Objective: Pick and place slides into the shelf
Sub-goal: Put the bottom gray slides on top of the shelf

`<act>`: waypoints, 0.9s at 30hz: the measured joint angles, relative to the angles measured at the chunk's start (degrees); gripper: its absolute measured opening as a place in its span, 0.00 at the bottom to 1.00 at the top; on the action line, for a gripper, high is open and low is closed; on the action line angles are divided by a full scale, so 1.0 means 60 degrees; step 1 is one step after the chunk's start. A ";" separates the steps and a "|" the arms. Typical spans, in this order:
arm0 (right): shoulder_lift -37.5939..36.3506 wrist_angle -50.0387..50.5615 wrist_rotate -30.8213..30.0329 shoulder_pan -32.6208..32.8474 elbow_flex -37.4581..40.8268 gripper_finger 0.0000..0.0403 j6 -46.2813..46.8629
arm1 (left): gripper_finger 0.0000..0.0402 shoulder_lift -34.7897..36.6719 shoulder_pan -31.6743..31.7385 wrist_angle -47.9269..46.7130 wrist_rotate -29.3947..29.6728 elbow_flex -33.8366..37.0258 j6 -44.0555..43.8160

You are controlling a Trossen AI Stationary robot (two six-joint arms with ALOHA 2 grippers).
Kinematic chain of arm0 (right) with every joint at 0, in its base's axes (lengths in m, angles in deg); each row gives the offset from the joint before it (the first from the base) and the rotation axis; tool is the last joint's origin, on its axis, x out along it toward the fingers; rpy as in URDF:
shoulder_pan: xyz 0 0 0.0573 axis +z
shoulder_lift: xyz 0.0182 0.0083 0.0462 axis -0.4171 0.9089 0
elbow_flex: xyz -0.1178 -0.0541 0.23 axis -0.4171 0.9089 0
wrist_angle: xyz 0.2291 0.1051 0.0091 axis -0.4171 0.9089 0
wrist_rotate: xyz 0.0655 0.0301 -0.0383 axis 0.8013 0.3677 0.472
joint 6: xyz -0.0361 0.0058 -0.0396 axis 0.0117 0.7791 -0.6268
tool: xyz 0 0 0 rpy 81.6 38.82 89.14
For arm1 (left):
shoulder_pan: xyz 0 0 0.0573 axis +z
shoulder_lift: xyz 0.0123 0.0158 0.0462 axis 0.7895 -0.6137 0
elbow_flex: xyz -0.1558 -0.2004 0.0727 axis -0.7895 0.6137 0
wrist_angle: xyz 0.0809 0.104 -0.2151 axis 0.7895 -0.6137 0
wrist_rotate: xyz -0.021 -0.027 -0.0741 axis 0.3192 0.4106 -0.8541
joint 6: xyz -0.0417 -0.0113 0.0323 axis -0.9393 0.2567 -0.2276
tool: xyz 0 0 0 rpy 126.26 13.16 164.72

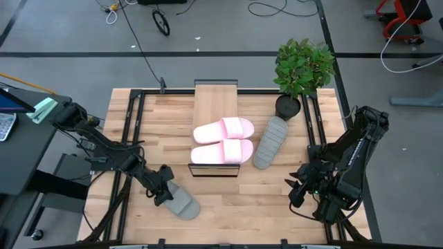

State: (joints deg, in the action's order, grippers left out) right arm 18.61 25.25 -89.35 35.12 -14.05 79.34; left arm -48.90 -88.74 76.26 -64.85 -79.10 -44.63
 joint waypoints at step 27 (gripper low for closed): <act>0.0000 -0.0004 -0.0088 0.0004 0.0000 0.39 -0.0047 | 0.01 0.0004 -0.0243 -0.1978 -0.0182 -0.4855 0.2641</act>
State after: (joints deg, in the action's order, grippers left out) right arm 18.61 25.22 -89.88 35.14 -14.05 79.05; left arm -48.88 -90.19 64.39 -65.94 -108.24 -28.79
